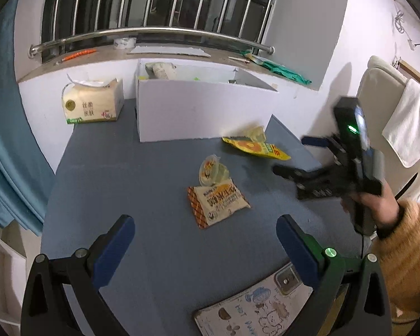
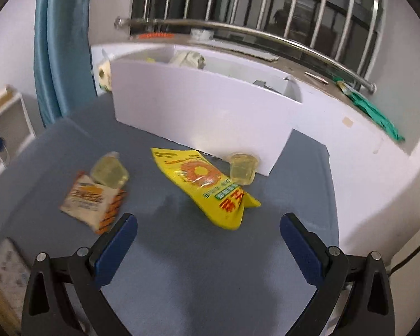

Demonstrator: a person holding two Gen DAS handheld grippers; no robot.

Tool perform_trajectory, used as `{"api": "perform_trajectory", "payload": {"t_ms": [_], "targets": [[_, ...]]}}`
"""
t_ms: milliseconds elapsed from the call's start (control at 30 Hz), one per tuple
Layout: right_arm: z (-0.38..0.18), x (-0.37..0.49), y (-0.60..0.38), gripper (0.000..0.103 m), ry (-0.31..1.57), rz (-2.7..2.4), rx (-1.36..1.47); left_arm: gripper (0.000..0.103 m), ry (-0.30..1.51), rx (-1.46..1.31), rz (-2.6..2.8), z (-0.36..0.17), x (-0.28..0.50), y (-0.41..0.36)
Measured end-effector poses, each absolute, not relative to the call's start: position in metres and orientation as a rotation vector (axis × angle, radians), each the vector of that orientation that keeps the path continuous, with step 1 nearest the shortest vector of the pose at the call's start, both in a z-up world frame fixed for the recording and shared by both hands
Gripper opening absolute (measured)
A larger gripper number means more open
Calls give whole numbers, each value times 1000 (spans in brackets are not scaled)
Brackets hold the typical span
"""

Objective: Organize snacks
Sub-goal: 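Move both tools back to the remaining snacks on the table, then grasp the yellow snack bag with the right gripper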

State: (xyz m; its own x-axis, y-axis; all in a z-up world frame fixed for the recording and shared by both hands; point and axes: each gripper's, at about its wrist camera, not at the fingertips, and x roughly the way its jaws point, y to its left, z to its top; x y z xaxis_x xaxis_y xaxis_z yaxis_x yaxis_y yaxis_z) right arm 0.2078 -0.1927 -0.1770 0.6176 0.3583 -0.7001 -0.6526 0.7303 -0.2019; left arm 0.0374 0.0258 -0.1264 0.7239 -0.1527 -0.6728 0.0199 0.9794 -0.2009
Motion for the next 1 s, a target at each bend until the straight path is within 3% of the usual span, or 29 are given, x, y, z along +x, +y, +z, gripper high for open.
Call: {"api": "perform_trajectory", "payload": {"t_ms": [167,233,300,567,1000], "targets": [[-191,236,-174,103,706,593,-530,103,777,-189,-98,-134,36,25],[-197,247,-167,93,730,593,-550,103,781,-188,-98,-136,36,24],[-205,260,-162,52,770,555,-575,103,789,-185,-98,-139,37,24],[-193,259,-187,34,861,671,-398,103,813,-161,-104,-145,44,24],[-157,188,-254,27,875,826,-53,103,930,24,-230,-177,116,-6]]}}
